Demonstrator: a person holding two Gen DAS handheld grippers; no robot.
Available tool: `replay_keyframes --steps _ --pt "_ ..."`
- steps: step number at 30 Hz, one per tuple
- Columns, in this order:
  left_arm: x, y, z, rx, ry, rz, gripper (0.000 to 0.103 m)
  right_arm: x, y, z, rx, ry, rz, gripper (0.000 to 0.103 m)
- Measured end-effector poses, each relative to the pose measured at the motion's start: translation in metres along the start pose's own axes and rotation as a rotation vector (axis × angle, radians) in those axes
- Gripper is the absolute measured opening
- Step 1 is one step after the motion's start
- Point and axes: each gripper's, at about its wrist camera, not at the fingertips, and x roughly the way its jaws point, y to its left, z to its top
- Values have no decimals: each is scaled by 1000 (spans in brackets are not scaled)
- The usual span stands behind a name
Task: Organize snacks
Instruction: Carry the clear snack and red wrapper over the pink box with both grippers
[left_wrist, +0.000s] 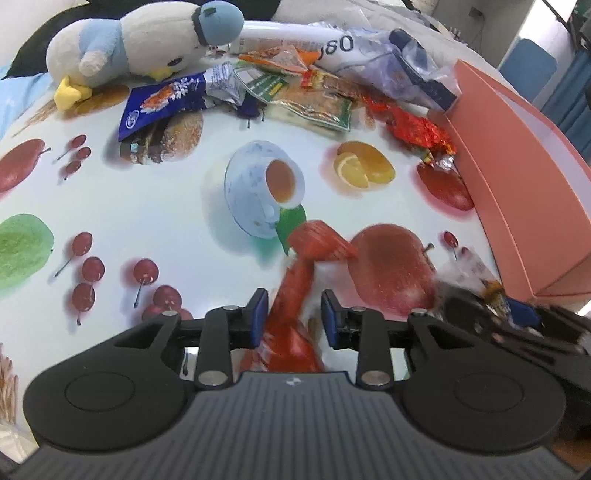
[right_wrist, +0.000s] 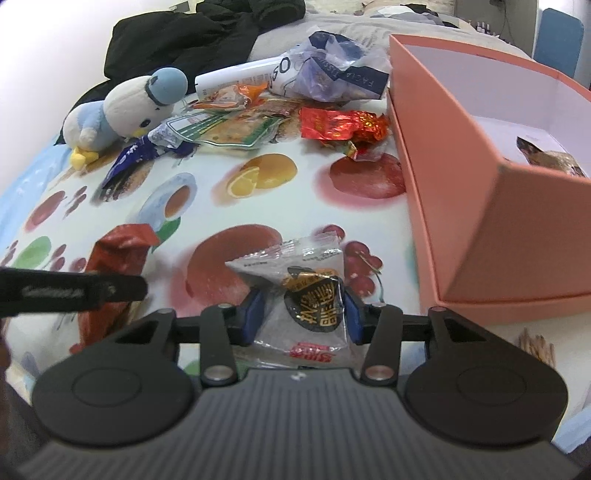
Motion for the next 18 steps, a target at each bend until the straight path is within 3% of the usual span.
replay_keyframes --steps 6,18 --pt "-5 -6 3 5 -2 -7 20 -11 -7 -4 1 -6 -8 48" --pt "-54 -24 8 -8 -51 -42 16 -37 -9 4 5 -39 -20 37"
